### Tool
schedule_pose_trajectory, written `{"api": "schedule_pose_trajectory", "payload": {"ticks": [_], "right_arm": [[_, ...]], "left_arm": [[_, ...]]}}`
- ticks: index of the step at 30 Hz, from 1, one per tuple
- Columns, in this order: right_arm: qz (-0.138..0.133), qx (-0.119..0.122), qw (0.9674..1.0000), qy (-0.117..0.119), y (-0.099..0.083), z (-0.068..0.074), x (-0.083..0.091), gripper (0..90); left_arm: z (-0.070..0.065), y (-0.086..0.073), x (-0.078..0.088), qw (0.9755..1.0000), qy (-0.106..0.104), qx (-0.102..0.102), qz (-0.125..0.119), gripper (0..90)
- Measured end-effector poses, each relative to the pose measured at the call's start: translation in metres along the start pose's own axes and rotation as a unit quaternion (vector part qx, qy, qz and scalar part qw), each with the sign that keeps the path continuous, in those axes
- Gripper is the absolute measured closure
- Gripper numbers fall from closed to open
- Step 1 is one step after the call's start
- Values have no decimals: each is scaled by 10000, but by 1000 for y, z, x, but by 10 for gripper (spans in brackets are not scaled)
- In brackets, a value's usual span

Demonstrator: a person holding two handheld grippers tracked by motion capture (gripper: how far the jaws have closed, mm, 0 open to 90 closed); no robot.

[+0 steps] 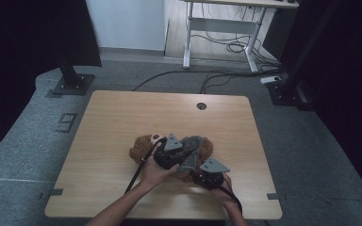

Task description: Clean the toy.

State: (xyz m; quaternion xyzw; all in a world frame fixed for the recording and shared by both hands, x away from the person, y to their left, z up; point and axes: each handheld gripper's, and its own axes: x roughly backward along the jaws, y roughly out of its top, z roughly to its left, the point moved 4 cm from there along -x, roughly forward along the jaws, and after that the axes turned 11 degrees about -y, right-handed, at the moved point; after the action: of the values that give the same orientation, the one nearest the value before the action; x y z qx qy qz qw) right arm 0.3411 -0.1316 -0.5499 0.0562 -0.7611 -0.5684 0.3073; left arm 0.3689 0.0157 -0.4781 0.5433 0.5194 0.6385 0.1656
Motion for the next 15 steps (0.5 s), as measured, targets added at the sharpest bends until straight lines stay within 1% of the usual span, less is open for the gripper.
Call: {"api": "schedule_pose_trajectory", "payload": {"ticks": [2, 4, 6, 7, 9, 11, 12, 13, 14, 15], "right_arm": [[-1, 45, 10000, -11, 1, 0, 0, 502], [-1, 13, 10000, -2, 0, 0, 0, 503], [2, 3, 10000, 6, -1, 0, 1, 504], [-1, -3, 10000, 10, -1, 0, 1, 506], [-18, 15, 10000, 72, -2, 1, 2, 511], [-25, 128, 9999, 59, -1, 5, 2, 514], [-31, 192, 9998, 32, 0, 7, 1, 515], [-35, 207, 9998, 21, 0, 7, 1, 515], [-38, 181, 9998, 28, 0, 7, 1, 515], [-20, 133, 9999, 44, -1, 6, 1, 515]], "left_arm": [[5, -3, 6, 9999, 101, 24, -41, 760], [14, -10, 17, 9995, 311, 40, -82, 760], [23, -16, 25, 9990, 434, 74, -94, 760], [30, -22, 32, 9988, 445, 173, -145, 760], [43, -33, 46, 9980, 346, 460, -254, 761], [51, -40, 59, 9967, 197, 642, -458, 763], [53, -40, 65, 9959, 200, 688, -555, 763], [54, -40, 72, 9955, 282, 645, -641, 763], [55, -39, 78, 9948, 394, 604, -718, 763], [58, -38, 84, 9942, 454, 602, -761, 763]]}}
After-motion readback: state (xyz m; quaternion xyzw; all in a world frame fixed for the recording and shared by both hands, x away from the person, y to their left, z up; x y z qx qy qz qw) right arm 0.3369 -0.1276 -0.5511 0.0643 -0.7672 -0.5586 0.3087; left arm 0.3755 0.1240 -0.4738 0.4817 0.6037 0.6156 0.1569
